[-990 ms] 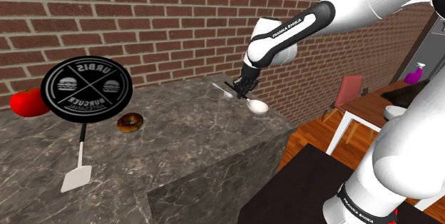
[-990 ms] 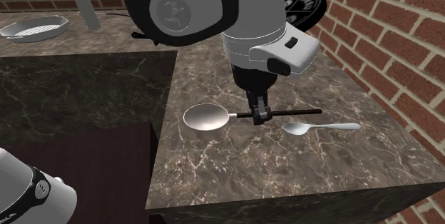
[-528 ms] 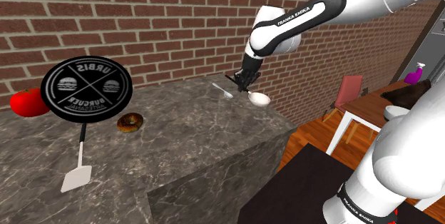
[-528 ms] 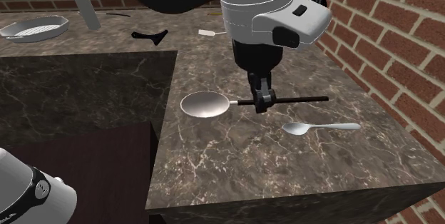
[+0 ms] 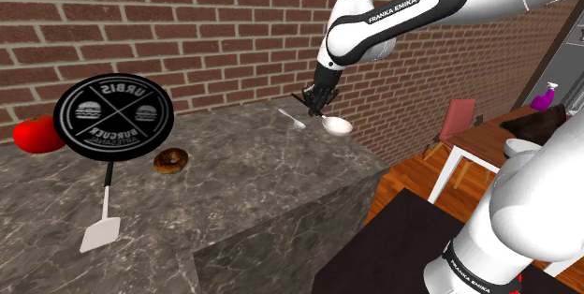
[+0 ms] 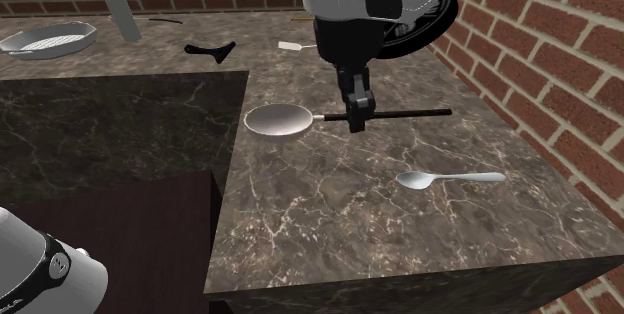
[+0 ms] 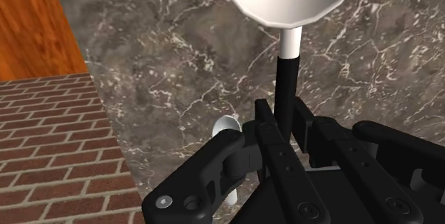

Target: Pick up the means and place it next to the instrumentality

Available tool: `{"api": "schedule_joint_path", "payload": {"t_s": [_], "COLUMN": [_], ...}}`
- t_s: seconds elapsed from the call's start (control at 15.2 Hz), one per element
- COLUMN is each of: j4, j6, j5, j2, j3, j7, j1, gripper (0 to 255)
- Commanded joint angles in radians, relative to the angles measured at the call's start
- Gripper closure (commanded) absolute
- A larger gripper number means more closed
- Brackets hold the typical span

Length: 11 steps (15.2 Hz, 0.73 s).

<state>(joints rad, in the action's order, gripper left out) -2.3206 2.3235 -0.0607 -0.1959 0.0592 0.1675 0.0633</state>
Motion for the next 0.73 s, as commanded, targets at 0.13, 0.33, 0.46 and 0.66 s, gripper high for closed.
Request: {"api": "schedule_joint_path", "payload": {"t_s": [0.13, 0.33, 0.46, 0.66], "j4": [-0.015, -0.016, -0.011, 0.006], "j6": [0.007, 0.01, 0.01, 0.009], "j5": [0.011, 0.018, 0.024, 0.035], "j2": [-0.012, -0.013, -0.009, 0.006], "j3": [-0.063, -0.114, -0.148, -0.198], "j7": [0.107, 0.192, 0.248, 0.333], "j1": [0.036, 0.065, 0.084, 0.113], "gripper": [255, 255, 255, 255]}}
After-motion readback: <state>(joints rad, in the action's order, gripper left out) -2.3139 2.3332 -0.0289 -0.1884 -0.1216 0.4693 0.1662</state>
